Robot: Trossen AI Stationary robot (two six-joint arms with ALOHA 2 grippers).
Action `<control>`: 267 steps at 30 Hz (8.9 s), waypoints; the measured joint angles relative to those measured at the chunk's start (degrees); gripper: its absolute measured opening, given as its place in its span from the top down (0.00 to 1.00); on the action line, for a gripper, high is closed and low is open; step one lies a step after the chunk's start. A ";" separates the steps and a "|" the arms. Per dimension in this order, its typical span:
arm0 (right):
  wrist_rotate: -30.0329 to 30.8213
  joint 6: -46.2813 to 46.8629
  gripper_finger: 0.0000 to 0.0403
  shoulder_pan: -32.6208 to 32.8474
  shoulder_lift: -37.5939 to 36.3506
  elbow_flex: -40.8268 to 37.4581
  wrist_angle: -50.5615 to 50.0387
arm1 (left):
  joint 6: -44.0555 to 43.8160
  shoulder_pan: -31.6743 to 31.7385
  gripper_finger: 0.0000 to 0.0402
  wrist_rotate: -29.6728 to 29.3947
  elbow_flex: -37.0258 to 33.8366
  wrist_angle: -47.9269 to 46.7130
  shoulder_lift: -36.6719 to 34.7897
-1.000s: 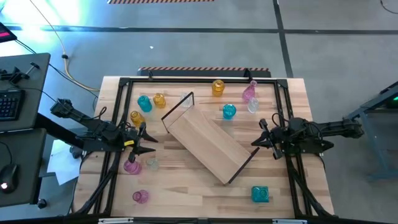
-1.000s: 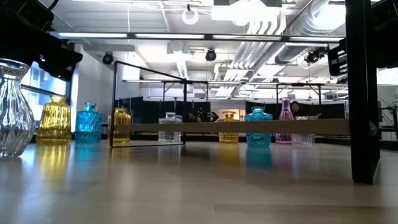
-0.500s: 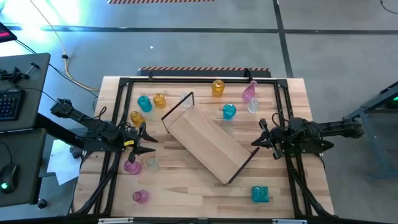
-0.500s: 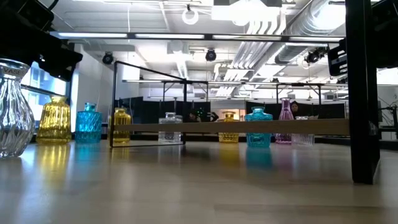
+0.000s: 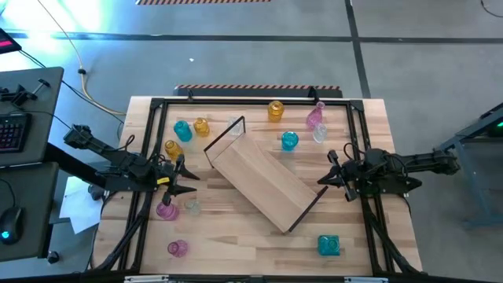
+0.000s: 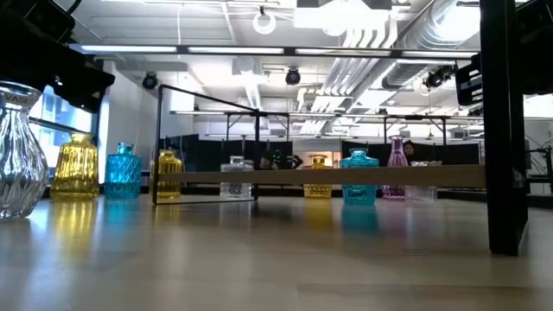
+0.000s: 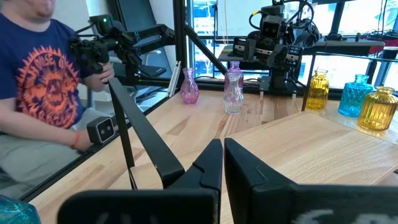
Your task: Sort vases onto shelf
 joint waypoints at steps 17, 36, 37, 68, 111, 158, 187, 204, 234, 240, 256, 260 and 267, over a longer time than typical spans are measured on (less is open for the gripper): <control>0.00 0.02 1.00 0.00 0.01 -0.02 0.00 | 1.48 0.04 0.54 -3.04 0.73 7.39 0.01; 0.00 0.00 1.00 0.01 0.01 -0.02 0.00 | 16.17 0.02 0.54 -26.50 18.34 7.62 0.01; 0.00 0.00 1.00 -0.01 0.00 -0.02 0.00 | 16.63 0.02 0.54 -27.89 18.62 7.65 0.01; 1.71 -0.44 1.00 -0.08 0.00 -0.02 -0.02 | 34.35 1.94 0.54 -45.38 24.35 9.17 0.05; 16.69 6.67 1.00 -0.08 -0.01 -0.02 -0.12 | 6.03 17.15 0.54 -22.35 46.51 -20.30 30.12; 13.76 12.44 1.00 -0.03 0.10 -0.02 1.91 | 4.93 66.35 0.54 5.62 48.50 -72.11 29.89; 19.48 -9.80 0.96 -0.14 17.49 22.52 2.86 | 3.50 66.35 0.54 6.10 48.46 -80.35 32.12; 19.46 -9.84 0.61 -0.14 31.90 36.93 -8.14 | 2.93 66.33 0.53 5.86 47.59 -76.83 41.70; 19.00 -5.99 0.61 -0.14 31.86 36.79 -10.80 | -0.06 66.33 0.58 8.44 41.86 -71.65 45.82; 19.02 -5.99 0.61 -0.14 31.86 36.76 -10.80 | -0.08 66.33 0.72 8.46 41.86 -71.65 45.80; 19.02 -5.90 0.61 -0.14 31.84 36.74 -10.80 | 0.45 66.22 0.94 9.50 42.03 -71.62 45.25; 19.02 -5.90 0.61 -0.14 31.84 36.74 -10.78 | 0.02 66.20 0.97 9.58 43.06 -72.51 44.40; 19.02 -5.90 0.61 -0.14 31.84 36.74 -10.78 | -0.51 66.20 0.97 9.60 46.14 -74.05 42.10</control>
